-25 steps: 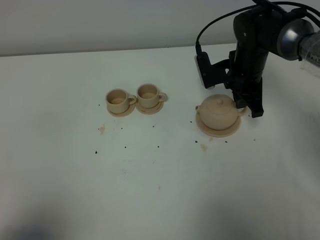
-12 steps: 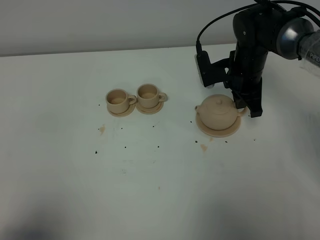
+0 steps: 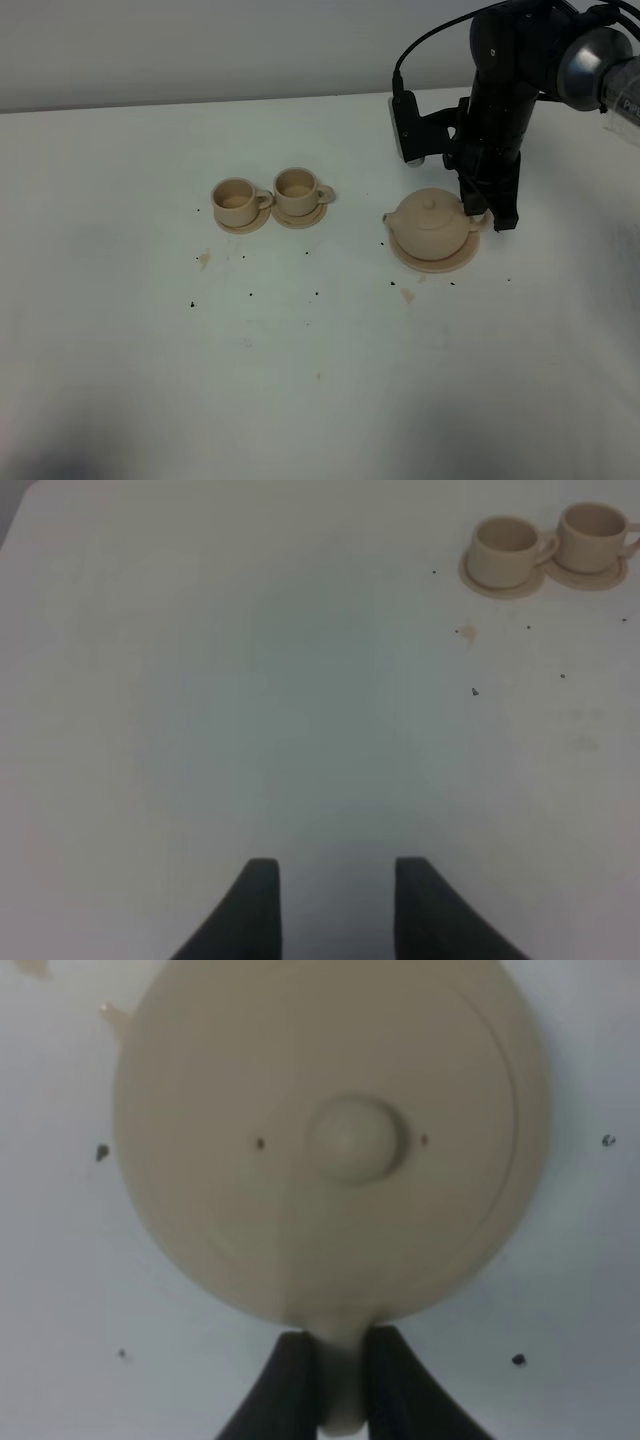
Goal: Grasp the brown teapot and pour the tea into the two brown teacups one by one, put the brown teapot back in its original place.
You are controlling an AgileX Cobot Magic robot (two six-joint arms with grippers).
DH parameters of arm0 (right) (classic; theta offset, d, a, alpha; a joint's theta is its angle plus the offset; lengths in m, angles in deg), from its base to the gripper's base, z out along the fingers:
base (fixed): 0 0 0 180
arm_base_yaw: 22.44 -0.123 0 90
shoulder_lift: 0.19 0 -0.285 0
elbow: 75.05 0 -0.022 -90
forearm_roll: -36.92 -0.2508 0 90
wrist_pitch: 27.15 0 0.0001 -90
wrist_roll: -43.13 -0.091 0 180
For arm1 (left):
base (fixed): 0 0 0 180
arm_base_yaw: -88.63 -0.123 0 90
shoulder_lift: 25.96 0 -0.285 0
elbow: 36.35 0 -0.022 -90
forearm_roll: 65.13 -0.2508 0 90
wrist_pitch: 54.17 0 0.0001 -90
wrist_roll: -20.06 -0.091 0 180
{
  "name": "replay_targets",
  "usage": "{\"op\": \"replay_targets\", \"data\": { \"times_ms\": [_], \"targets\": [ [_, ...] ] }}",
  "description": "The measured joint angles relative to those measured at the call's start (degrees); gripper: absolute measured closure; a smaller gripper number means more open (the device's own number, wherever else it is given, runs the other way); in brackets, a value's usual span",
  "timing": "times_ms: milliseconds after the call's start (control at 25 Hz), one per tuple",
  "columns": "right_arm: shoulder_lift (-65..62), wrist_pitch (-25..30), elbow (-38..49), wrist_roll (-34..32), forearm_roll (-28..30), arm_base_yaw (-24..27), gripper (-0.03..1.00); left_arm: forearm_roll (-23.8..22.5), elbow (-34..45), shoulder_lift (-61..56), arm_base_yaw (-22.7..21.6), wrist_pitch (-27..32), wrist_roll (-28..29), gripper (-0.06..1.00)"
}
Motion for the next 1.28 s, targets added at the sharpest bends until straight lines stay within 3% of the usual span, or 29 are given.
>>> {"op": "replay_targets", "data": {
  "times_ms": [560, 920, 1280],
  "targets": [
    [1.8, 0.5, -0.6, -1.0, 0.4, 0.7, 0.83, 0.0, 0.0, 0.0, 0.0, 0.0, 0.0, 0.62],
    [1.9, 0.7, -0.6, -1.0, 0.3, 0.7, 0.66, 0.0, 0.0, 0.0, 0.0, 0.0, 0.0, 0.62],
    [1.9, -0.9, -0.6, -0.2, 1.1, 0.5, 0.64, 0.0, 0.0, 0.0, 0.0, 0.0, 0.0, 0.62]
  ]
}}
